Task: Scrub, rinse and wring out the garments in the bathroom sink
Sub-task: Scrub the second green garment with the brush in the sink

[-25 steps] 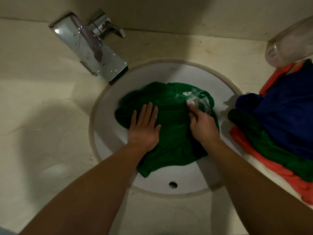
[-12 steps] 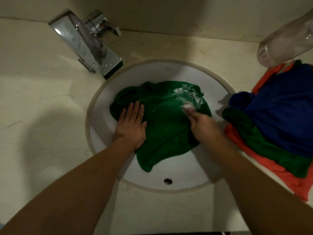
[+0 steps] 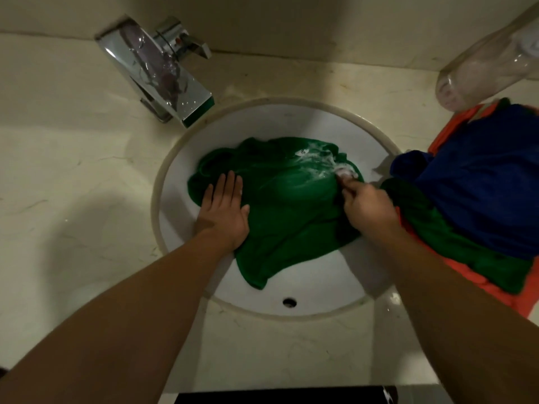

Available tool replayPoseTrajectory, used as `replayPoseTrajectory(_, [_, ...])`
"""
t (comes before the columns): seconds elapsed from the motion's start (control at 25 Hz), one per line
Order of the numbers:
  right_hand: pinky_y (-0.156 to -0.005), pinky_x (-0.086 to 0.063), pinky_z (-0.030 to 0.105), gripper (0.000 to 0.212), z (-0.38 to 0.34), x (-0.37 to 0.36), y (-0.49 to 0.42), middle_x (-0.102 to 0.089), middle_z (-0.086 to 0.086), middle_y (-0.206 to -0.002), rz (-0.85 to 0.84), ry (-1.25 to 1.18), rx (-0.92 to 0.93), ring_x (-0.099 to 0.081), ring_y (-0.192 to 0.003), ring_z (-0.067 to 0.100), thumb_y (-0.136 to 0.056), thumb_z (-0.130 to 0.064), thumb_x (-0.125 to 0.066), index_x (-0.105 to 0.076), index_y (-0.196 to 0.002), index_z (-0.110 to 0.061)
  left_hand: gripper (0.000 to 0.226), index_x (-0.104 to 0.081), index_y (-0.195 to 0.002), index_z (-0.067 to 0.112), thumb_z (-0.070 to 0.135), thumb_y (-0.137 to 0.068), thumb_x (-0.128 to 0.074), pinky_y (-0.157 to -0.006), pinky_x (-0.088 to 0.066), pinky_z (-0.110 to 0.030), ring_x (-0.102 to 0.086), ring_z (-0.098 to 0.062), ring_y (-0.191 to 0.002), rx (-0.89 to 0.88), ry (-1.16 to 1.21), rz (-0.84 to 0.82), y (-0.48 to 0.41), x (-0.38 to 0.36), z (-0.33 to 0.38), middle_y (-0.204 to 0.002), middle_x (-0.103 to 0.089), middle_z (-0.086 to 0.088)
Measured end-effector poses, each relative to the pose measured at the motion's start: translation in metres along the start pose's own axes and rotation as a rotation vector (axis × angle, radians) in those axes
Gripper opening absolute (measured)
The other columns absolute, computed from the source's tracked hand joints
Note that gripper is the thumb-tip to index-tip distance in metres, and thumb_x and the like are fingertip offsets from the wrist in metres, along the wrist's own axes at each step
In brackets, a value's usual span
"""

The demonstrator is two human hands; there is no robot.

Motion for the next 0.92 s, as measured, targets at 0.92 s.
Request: replayPoseTrajectory(0.92, [-0.086, -0.058, 0.045, 0.051, -0.095, -0.068, 0.102, -0.071, 0.014, -0.114, -0.276, -0.132, 0.469, -0.069, -0.097, 0.037, -0.101, -0.028, -0.049, -0.036, -0.146, -0.049, 0.062, 0.025, -0.155, 0.022, 0.045, -0.106, -0.003, -0.122, 0.011, -0.048, 0.022, -0.019, -0.153, -0.067, -0.055, -0.095, 0.007, -0.007, -0.008, -0.165, 0.028, 0.005])
Point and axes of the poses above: each hand's wrist, its own y-axis away from the middle knuckle, its own x-axis out of the back of the hand, z = x × y, the point moved 5 cm from there along -y, towards the middle knuckle
